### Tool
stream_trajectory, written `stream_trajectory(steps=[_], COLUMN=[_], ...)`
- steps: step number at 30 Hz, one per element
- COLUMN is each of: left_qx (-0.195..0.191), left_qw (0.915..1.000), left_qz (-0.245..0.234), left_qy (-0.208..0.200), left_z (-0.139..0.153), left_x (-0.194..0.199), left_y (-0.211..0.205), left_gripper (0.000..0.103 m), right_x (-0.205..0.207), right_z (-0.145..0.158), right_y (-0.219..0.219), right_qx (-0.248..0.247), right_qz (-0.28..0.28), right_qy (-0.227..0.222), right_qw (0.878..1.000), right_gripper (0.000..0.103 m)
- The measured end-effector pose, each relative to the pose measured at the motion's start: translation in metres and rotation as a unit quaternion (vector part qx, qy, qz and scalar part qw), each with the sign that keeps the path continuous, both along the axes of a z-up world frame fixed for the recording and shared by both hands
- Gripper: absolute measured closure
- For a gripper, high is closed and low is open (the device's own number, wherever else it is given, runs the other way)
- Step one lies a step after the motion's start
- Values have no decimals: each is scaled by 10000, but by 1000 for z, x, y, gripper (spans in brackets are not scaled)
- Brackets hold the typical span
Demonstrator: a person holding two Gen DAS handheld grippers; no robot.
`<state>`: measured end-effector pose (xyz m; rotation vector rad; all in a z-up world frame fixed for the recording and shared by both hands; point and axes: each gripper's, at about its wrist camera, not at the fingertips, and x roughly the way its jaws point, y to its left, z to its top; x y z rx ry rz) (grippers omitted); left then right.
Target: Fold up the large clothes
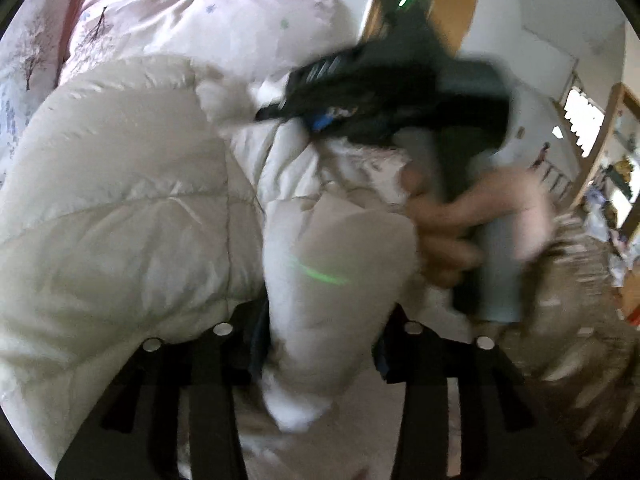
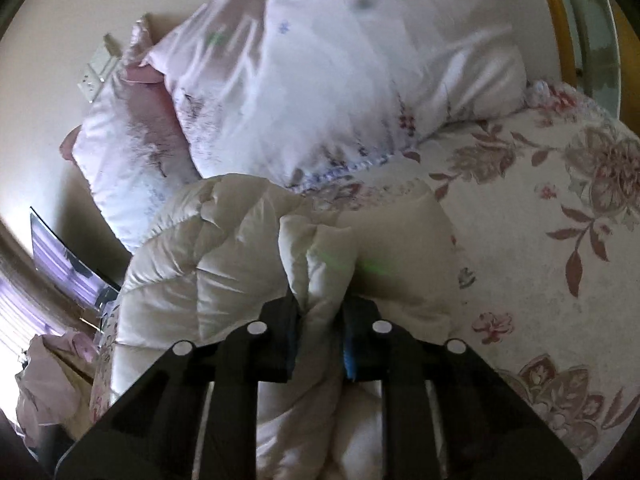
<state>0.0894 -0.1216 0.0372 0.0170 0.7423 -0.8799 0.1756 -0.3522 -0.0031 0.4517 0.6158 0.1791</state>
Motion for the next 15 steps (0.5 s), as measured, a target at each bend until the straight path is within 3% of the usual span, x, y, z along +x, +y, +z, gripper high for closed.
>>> stream_trajectory(steps=[4,7,9,12,15], left_qx=[-608,-982,-1002,-947,-706], left_qw=[9977,9951,9934,9900,9886], left_qz=[-264,18,470,1006,1295], left_qy=[138,-99,-299,-282,-304], left_z=[32,60,74,81,75], left_x=[-6,8,23,46,64], left_y=[29,63,86,109,120], left_gripper=[54,39,39,39,39], right_x=[5,7,7,8,9], right_z=[-7,-11,-14,-17,-19], right_y=[-8,-13,-16,-18,-19], right_qx=[62,148,188,252,260], right_qz=[-47,-22,-28,-31,-13], right_qy=[42,48,67,90,107], right_qw=[10000,9999,9998,9996,9996], right_gripper=[85,85,85,84,84])
